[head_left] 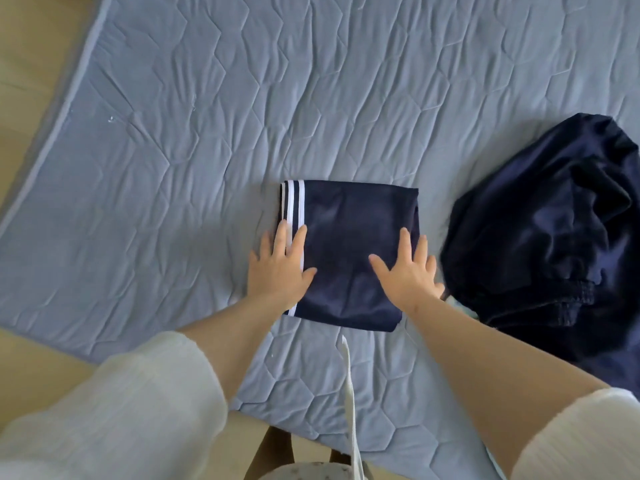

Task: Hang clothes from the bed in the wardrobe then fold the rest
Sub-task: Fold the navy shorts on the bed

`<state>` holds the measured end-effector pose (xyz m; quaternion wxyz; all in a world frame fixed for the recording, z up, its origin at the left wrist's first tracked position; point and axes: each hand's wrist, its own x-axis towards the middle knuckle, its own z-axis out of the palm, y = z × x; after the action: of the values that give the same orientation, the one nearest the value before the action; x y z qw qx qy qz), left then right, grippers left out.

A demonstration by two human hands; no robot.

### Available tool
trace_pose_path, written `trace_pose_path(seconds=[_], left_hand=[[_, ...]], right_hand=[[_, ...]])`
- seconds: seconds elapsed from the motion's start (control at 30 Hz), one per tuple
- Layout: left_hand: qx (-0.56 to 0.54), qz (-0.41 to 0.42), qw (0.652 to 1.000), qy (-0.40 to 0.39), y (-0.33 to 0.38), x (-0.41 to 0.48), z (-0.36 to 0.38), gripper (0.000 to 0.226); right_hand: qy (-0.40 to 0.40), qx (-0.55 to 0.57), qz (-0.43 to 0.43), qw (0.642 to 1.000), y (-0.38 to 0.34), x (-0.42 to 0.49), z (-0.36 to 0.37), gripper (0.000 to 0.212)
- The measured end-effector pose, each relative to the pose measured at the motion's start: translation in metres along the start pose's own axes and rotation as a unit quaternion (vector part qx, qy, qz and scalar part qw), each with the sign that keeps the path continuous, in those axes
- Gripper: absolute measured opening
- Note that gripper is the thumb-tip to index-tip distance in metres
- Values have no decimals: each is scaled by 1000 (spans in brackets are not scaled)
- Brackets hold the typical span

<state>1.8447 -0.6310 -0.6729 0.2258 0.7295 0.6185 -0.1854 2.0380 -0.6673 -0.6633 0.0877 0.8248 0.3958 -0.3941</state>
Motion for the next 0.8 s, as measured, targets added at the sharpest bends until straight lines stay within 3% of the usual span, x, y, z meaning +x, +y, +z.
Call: trace_pose_path(seconds=[0.1, 0.17, 0.23, 0.33, 0.43, 0.53, 0.63, 0.73, 0.8], left_hand=[[-210, -79, 974, 28, -3, -2, 20, 84], [-363, -128, 919, 87, -3, -3, 30, 81], [-426, -180, 876, 136, -4, -4, 37, 65], [-415, -217, 864, 186, -6, -14, 49, 46], [-412, -200, 877, 145, -13, -18, 61, 29], [-402, -215, 888, 65, -28, -5, 73, 32], [-306, -269, 913, -23, -29, 5, 83, 39], [-188, -294, 937, -8, -13, 5, 83, 53], [-245, -301, 921, 42, -6, 6, 75, 58]], right_hand=[[-30, 131, 52, 989, 9, 13, 25, 83], [-25, 164, 64, 984, 12, 17, 39, 86], [-5, 175, 65, 982, 15, 20, 49, 87], [37, 192, 71, 978, 15, 19, 59, 86], [48, 193, 66, 978, 15, 17, 63, 84], [37, 178, 54, 982, 18, 19, 66, 84], [29, 148, 34, 988, 26, 22, 68, 81], [71, 181, 28, 981, 28, 16, 73, 79], [131, 228, 43, 964, 23, 6, 79, 78]])
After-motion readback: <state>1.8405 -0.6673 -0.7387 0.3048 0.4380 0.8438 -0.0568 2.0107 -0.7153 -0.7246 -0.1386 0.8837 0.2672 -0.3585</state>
